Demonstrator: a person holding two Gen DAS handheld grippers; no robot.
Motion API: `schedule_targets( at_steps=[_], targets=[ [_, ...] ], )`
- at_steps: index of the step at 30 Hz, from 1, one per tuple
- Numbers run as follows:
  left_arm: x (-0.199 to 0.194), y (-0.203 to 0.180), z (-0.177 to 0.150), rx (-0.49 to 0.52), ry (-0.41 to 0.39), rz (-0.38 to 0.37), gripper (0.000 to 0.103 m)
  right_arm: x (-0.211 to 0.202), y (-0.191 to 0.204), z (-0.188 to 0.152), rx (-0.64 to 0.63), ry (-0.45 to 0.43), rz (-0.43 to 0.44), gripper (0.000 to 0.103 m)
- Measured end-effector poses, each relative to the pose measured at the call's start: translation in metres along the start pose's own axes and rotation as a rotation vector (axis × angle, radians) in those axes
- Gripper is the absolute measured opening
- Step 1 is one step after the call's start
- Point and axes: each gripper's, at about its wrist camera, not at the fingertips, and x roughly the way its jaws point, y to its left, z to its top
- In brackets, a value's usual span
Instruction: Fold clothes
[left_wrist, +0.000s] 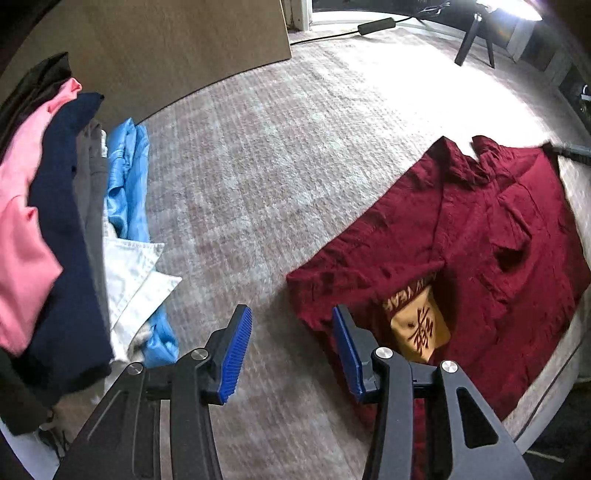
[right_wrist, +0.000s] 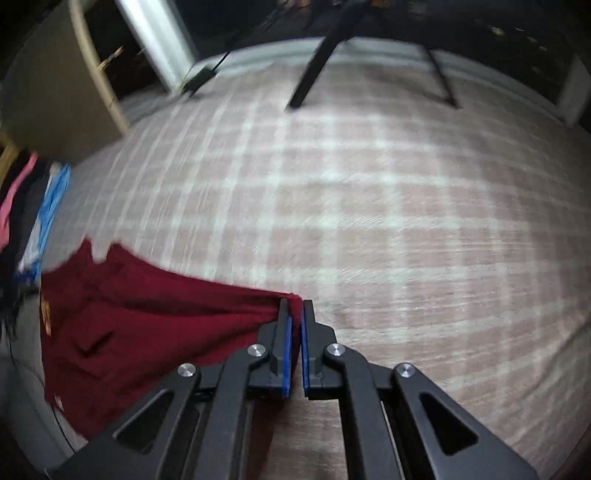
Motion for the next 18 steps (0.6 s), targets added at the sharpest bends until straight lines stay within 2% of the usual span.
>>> schedule_targets(
  at_steps=[2,3,4,7,9,11,14,18],
  targets=[
    [0.0,-0.005,0.002,0.015,-0.019,-0.012,0.043,0.001,0.007,-0.003,-0.034,0.014,-0.037,0.013],
    [-0.001,-0.009,0.004,0.032,-0.033,-0.012,0.043,0.0,0.009,-0.003,-0.039,0.016,-0.061,0.027],
    [-0.002,-0.013,0.005,0.052,-0.042,-0.014,0.043,-0.001,0.014,-0.002,-0.035,0.011,-0.087,0.032],
    [-0.002,-0.023,0.013,0.123,-0.047,0.013,0.043,-0.02,0.038,0.005,-0.051,-0.053,-0.123,0.032],
    [0.001,-0.028,0.02,0.169,-0.041,0.057,0.043,-0.039,0.056,0.009,-0.09,-0.082,-0.048,0.032],
    [0.007,-0.023,0.024,0.181,-0.029,0.067,0.043,-0.051,0.089,0.016,-0.157,-0.072,0.061,0.032],
    [0.017,-0.011,0.027,0.18,-0.006,0.066,0.043,-0.039,0.164,0.027,-0.299,-0.041,0.151,0.032],
    [0.025,-0.011,0.019,0.168,0.006,0.056,0.043,-0.001,0.231,0.047,-0.439,0.007,0.189,0.032]
  ],
)
